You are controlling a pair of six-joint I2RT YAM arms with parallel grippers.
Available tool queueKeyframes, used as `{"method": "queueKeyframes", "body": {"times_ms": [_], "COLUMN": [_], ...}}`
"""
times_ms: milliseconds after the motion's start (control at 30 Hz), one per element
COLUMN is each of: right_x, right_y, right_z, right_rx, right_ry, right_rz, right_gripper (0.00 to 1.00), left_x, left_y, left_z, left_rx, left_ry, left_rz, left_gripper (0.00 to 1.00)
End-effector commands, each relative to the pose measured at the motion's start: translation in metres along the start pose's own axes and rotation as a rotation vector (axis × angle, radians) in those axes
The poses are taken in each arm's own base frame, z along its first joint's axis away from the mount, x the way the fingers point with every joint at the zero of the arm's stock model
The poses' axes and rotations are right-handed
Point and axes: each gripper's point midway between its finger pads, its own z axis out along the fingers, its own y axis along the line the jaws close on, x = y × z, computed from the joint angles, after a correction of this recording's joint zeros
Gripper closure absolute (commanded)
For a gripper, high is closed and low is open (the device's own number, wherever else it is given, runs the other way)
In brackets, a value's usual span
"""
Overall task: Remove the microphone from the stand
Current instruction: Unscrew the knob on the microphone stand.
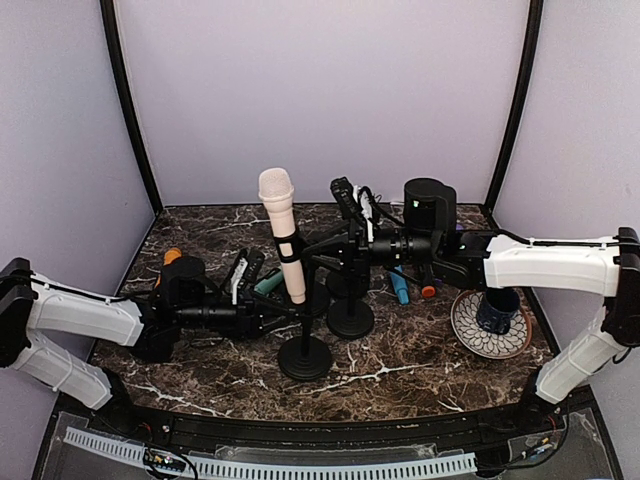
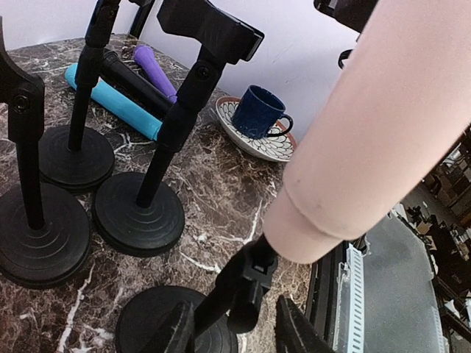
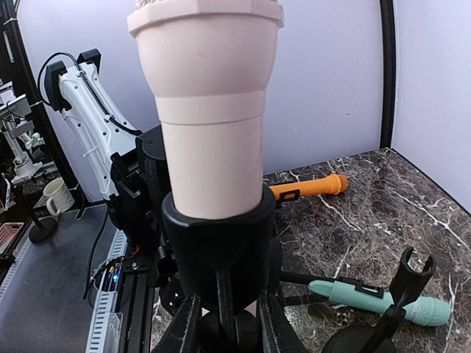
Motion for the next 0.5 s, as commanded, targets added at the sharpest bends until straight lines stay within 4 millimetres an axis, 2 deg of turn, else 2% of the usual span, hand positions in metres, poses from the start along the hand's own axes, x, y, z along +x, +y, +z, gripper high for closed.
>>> {"method": "queueKeyframes", "body": {"times_ms": [0, 233, 467], "right_x": [-0.0247, -0.0227, -0.0206], "right_y": [0.0087, 0.0071, 0.0062], "right_z": [-0.0067, -0.0079, -0.0056], "right_rx": [-0.006, 0.007, 0.019], "right_ry": [-0.076, -0.069, -0.063], "right_rz": [-0.021, -0.023, -0.027], "right_gripper": [1.00, 1.00, 1.00], "left_x": [-0.0238, -0.0229, -0.0148], "left_y": [-0.0084, -0.0079, -0.0041], "left_z": [0.0038, 0.0054, 0.0054], "left_rx": [0.045, 0.058, 0.064], "left_ry": [-0.069, -0.052, -0.017], "left_rz": [-0.028, -0.119, -0.341], "left_gripper": [0.65, 0.80, 0.93]}}
